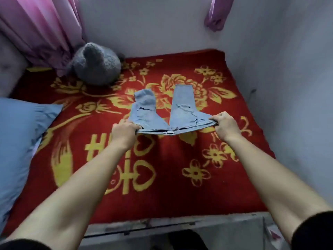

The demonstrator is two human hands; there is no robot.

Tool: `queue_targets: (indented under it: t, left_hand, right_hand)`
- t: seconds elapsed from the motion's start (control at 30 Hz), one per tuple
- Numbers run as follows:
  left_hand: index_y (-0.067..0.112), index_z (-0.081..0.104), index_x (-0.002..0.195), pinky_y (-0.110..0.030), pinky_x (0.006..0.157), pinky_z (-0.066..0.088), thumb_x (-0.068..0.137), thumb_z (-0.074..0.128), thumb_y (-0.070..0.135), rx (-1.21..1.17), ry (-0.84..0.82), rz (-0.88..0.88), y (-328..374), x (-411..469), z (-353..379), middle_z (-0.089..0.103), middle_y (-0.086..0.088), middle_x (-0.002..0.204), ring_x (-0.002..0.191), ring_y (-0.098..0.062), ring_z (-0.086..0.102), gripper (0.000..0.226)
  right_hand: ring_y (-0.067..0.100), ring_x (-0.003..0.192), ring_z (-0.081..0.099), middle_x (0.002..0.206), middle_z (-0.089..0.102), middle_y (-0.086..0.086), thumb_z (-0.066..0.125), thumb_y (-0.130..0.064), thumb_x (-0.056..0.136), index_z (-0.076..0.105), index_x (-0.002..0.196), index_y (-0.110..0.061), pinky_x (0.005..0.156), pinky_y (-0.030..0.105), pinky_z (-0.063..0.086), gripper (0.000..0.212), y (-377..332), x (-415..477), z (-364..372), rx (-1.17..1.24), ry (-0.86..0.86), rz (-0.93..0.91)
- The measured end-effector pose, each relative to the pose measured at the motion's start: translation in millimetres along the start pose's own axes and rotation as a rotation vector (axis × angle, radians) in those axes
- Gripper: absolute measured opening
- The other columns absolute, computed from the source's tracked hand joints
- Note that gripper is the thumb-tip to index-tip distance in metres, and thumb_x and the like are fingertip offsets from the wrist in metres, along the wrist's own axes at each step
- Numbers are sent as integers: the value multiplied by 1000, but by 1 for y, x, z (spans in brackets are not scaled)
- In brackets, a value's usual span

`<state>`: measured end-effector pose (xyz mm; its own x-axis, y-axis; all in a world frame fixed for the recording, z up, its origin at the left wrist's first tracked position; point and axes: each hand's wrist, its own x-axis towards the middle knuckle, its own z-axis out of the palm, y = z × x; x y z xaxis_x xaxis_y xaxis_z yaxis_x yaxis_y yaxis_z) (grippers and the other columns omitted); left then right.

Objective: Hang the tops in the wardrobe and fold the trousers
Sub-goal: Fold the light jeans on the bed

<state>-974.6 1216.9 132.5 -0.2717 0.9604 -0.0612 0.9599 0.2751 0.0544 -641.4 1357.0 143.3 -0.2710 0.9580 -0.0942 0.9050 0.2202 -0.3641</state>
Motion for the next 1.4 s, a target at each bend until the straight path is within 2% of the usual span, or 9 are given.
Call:
queue_targets:
  t: [0.13,0.2,0.5,0.7,0.83,0.93,1.1,1.27,1.4]
  left_hand:
    - [30,66,89,-33,70,32,82,57,11,134,-228,46,7,-60,79,58,6,87,103,-24,53,23]
    - [32,62,83,-33,71,32,82,56,13,138,-309,49,11,-88,104,59,6,87,103,-24,54,20]
    - [27,65,110,-38,86,40,91,49,18,284,-460,159,21,-176,181,58,-2,118,115,-25,49,27]
    - [23,63,116,-37,85,38,92,45,14,306,-509,112,33,-225,251,59,-1,119,117,-25,49,31]
    - [22,56,122,-39,86,40,90,47,12,284,-627,55,37,-240,307,56,-3,124,121,-26,44,34]
    - [20,52,125,-45,92,39,86,53,21,284,-782,2,44,-250,347,47,-7,130,127,-29,36,39]
    - [11,59,106,-42,75,41,83,59,28,101,-507,76,90,-249,384,53,-14,106,99,-35,51,29]
    - [10,54,125,-40,57,37,82,63,16,10,-449,190,144,-217,402,54,-15,107,91,-35,53,45]
    - [5,61,95,-31,43,29,70,63,-4,-64,-378,192,157,-210,398,56,-15,85,71,-34,57,27]
  right_hand:
    - [36,105,60,112,56,11,56,-10,91,69,122,-26,84,38,48,37,40,-55,72,-153,-231,-27]
    - [34,106,61,114,56,9,56,-15,93,67,123,-31,84,38,49,36,53,-81,92,-245,-310,-64]
    - [25,105,56,109,51,2,50,-18,97,65,115,-31,67,32,39,27,92,-185,150,-583,-469,-171]
    - [25,104,53,111,49,4,51,-16,97,66,116,-24,63,32,37,25,120,-228,211,-598,-531,-146]
    - [24,102,51,109,46,4,55,-15,95,61,116,-19,64,32,41,22,147,-239,263,-580,-603,-139]
    - [27,108,51,119,47,7,56,-14,91,58,121,-19,78,37,46,30,165,-241,299,-580,-699,-149]
    - [31,114,49,128,46,10,53,-37,92,45,135,-19,84,41,45,47,183,-243,337,-509,-695,-176]
    - [32,112,49,124,48,11,54,-33,95,49,129,-15,82,42,47,38,197,-222,352,-305,-602,-100]
    - [34,112,50,122,48,12,55,-27,95,49,124,-12,78,42,47,34,203,-211,354,-280,-643,-80]
